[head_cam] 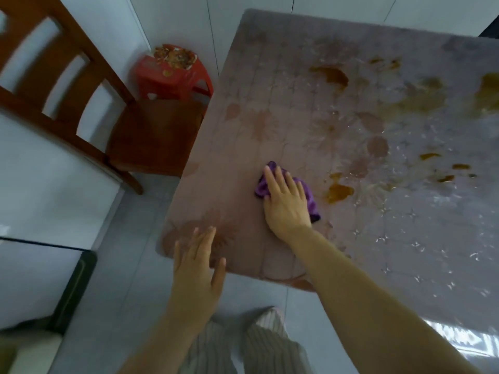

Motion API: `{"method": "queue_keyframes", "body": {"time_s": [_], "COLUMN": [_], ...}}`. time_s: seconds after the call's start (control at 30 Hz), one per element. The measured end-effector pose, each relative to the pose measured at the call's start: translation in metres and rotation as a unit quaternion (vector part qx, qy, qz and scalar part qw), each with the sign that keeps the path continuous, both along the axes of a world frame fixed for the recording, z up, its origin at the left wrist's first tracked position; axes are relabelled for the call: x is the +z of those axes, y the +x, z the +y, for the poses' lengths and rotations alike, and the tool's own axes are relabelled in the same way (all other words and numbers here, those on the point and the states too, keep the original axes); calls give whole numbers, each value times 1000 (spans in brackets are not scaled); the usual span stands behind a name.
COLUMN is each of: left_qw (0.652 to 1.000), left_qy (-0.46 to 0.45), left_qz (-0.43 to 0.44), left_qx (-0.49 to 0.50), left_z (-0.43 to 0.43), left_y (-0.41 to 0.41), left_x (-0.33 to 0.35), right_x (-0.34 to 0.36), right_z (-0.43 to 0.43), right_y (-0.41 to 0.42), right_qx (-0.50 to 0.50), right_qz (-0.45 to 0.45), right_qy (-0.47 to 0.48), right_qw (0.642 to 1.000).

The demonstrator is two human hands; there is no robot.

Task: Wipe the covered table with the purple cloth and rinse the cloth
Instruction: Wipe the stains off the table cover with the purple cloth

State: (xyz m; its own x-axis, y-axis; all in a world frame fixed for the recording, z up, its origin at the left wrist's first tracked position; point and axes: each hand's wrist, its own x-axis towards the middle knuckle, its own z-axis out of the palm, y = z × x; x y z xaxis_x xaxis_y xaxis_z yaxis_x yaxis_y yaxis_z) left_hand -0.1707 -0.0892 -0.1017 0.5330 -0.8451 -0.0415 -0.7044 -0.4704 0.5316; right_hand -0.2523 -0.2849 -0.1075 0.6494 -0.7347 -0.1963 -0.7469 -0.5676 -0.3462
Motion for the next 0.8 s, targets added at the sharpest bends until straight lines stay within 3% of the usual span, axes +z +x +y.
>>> {"method": "queue_keyframes", "body": {"time_s": [0.17, 0.3, 0.5, 0.67, 0.8], "left_qw": [998, 997, 999, 990, 985], "left_qy": [25, 38, 37, 19, 31], "left_qz": [-14, -8, 13, 16, 32], "left_qx": [63, 62, -31, -135, -167], "left_z": [11, 0, -32, -58, -71], "left_y": [6, 10, -4, -27, -32], "left_x": [9, 15, 8, 8, 12], "right_x": [-3, -11, -12, -9, -11], "right_z": [62, 76, 20, -39, -71], "right_y": [42, -7, -122, -162, -125], "right_qx": [208, 245, 52, -154, -205], "right_qz": [17, 30, 122, 81, 37], "right_qy": [34, -12, -99, -46, -37], "right_qw": [977, 969, 986, 984, 977]}}
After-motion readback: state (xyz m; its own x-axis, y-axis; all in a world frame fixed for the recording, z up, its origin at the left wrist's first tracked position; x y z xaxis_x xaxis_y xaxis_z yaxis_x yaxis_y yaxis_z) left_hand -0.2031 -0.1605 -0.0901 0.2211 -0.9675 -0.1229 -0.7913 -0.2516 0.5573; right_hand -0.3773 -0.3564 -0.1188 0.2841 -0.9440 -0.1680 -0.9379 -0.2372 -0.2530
